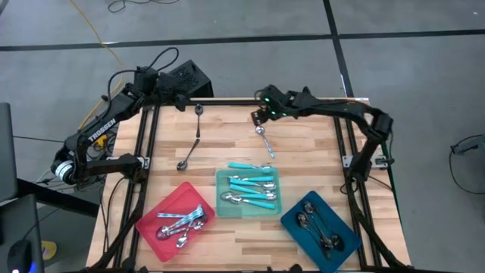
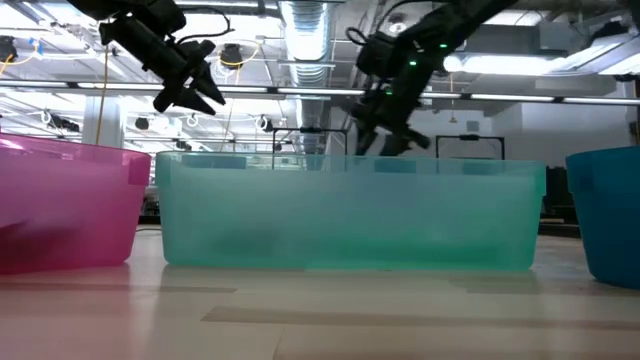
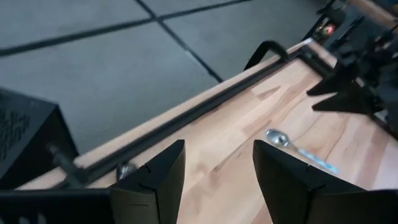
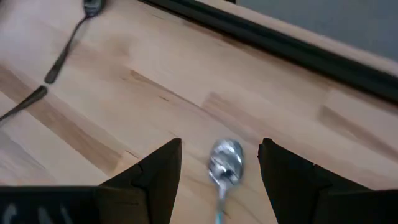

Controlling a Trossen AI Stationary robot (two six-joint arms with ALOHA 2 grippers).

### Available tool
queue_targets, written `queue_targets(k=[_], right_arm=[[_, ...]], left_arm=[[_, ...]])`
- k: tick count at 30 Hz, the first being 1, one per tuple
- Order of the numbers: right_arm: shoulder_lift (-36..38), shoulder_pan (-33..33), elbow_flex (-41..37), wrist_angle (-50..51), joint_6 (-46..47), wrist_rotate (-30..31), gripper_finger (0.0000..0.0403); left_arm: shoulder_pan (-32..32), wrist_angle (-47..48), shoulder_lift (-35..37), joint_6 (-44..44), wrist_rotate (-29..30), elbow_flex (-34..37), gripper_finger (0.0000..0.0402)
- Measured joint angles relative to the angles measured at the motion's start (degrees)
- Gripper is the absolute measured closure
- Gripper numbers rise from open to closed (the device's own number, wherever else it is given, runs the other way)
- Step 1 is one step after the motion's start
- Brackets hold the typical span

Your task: Sort silverware by color (type)

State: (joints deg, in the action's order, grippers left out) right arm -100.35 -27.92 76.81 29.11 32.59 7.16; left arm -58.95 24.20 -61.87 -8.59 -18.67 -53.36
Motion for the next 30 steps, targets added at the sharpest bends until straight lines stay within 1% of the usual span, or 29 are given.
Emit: queue_targets(k=[8,14,19,22,24,30], right_arm=[[-12.11,0.79,18.30,5.47,-7.19,-0.01,0.0168],[-20.73,1.91,31.35,6.70,-9.56,-0.22,0.0168],[-26.37,2.41,40.35,9.99,-10.57,-2.48,0.0168],[-28.54,2.99,44.01,12.44,-12.42,-2.75,0.0168],[-29.35,3.60,45.11,13.68,-13.05,-2.78,0.0168],[-29.47,3.88,45.38,13.87,-13.17,-2.80,0.0168]], left_arm=[[0.10,7.60,0.00,0.38,4.52,-0.02,0.0230],[0.23,13.51,0.00,2.06,5.42,-0.02,0.0230],[0.44,19.01,0.00,3.32,5.96,-0.01,0.0230],[1.43,22.69,0.00,4.61,6.05,0.38,0.0230],[2.80,24.02,0.00,4.68,6.14,1.67,0.0230],[8.23,25.84,-0.02,2.43,7.03,6.57,0.0230]])
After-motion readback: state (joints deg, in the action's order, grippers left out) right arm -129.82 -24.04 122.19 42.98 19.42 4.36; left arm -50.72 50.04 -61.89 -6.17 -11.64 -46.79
